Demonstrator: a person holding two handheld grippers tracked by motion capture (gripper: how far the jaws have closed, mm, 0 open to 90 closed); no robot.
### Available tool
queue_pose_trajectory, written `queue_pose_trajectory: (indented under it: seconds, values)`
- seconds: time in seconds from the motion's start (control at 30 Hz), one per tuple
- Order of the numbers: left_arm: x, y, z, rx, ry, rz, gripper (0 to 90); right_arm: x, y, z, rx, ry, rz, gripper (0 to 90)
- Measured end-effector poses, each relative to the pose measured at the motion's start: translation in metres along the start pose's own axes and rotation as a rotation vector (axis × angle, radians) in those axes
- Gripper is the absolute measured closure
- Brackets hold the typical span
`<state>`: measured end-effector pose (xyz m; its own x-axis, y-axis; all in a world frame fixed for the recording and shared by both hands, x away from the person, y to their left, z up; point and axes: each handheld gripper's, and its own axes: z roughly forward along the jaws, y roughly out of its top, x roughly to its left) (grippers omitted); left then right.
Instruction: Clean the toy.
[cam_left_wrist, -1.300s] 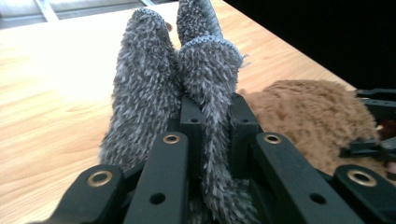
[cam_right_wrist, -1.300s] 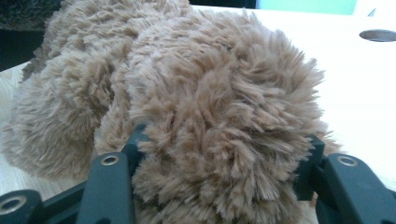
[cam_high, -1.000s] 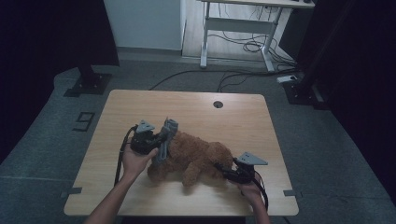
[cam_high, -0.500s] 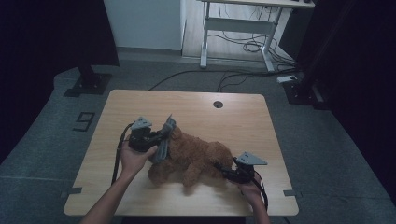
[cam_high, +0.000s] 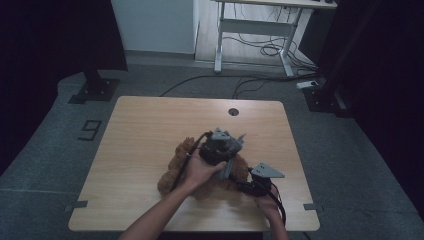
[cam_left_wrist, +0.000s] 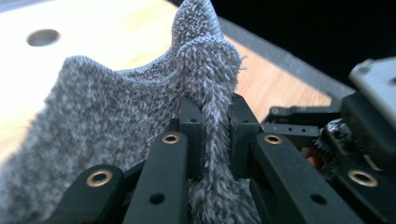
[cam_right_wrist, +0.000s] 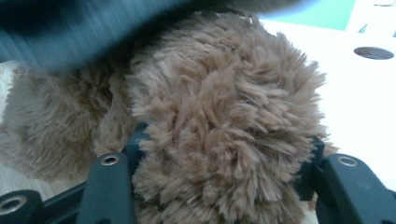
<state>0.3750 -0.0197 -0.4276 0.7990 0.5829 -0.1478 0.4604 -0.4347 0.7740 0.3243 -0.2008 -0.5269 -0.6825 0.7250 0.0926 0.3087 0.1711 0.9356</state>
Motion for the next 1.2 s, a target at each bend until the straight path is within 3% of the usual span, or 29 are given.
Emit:
queue_pose_trajectory:
  seconds: [0.1,0.17,0.23,0.33,0.4,0.77,0.9,1.03,1.13,1.2]
  values:
    - [-0.009,-0.004,0.012,0.027,0.027,0.050,79.2,0.001,0.000,0.000,0.005,-0.006,-0.014,42.5]
    - [-0.006,-0.006,0.011,0.027,0.028,0.031,79.3,0.000,0.000,-0.001,0.010,-0.004,-0.018,42.4]
    - [0.000,-0.007,0.006,0.027,0.061,0.029,79.4,0.001,0.000,0.000,0.009,-0.006,-0.019,42.6]
    - [0.015,-0.013,-0.006,0.037,0.116,0.018,79.6,0.001,0.000,-0.001,0.011,-0.009,-0.017,42.6]
    - [0.026,-0.018,-0.016,0.019,0.120,-0.023,79.6,0.001,0.000,-0.001,0.011,-0.006,-0.018,42.6]
    - [0.077,-0.041,-0.073,-0.056,0.158,-0.125,79.4,0.001,-0.001,-0.001,0.008,-0.006,-0.010,42.5]
    - [0.088,-0.050,-0.088,-0.072,0.170,-0.141,79.4,0.001,-0.001,-0.001,0.007,-0.003,-0.007,42.4]
    - [0.098,-0.057,-0.107,-0.084,0.240,-0.132,79.5,0.000,-0.001,-0.001,0.008,0.000,-0.004,42.3]
    - [0.107,-0.070,-0.114,-0.049,0.318,-0.132,80.0,-0.001,-0.001,-0.001,0.011,0.000,0.008,42.3]
    - [0.116,-0.085,-0.110,0.005,0.323,-0.160,80.1,-0.002,-0.002,-0.001,0.011,0.002,0.013,42.3]
